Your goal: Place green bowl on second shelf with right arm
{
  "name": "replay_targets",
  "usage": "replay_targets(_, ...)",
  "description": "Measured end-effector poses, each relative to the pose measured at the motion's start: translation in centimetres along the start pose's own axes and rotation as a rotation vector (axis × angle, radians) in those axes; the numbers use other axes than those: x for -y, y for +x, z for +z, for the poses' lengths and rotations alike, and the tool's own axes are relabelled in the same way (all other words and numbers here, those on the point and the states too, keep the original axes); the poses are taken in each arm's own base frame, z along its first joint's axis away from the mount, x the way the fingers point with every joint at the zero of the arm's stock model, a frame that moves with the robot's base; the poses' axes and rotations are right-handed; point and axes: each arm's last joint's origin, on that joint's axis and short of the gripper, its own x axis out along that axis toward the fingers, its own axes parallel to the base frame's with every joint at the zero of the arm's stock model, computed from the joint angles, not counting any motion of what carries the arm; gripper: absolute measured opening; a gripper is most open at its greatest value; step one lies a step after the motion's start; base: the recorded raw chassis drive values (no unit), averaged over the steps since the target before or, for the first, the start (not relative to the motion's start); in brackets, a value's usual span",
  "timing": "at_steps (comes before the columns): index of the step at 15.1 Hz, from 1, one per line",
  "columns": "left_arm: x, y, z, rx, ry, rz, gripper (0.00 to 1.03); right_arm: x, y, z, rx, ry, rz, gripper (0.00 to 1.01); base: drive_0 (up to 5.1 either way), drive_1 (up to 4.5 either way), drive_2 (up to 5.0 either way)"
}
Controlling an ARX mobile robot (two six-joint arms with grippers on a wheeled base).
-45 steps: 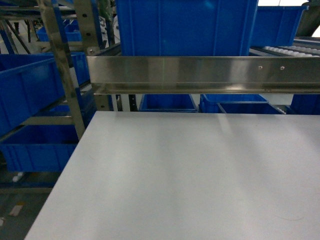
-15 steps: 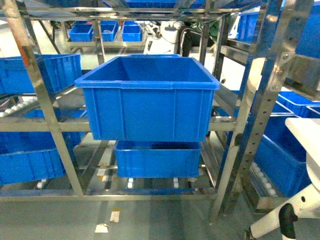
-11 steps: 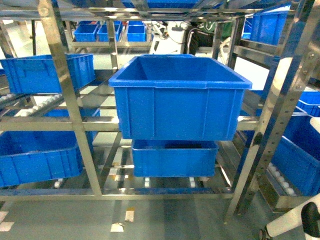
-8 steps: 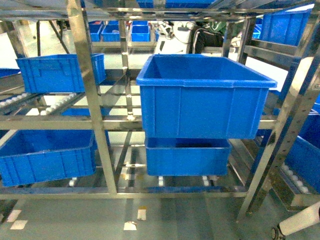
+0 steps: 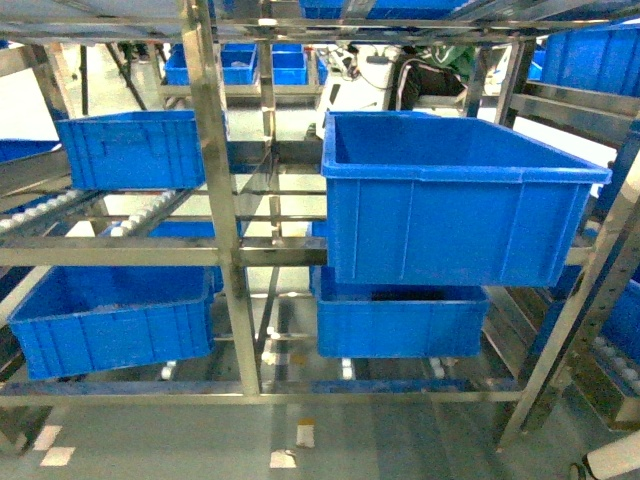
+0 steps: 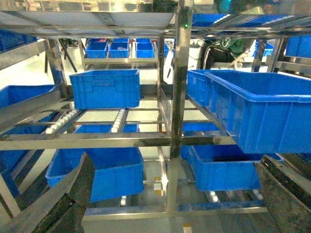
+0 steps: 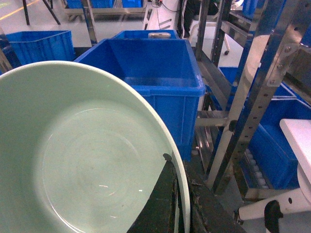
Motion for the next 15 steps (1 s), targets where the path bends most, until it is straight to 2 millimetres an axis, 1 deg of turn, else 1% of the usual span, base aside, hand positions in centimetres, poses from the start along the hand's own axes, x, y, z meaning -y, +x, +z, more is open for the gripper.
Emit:
replay_targets(13, 0.00, 0.00, -0.02, -0.002, 0.000, -0.002, 0.98, 0.01, 0.07, -0.11, -0.009, 0.001, 0.001, 0.02, 0.0, 4.24, -4.2)
replay_targets(15, 0.01, 0.00, -0.06, -0.006, 0.000, -0.002, 0.98, 0.03, 0.18, -0.15, -0.011, 0.002, 0.001, 0.02, 0.0, 0.00, 0.0)
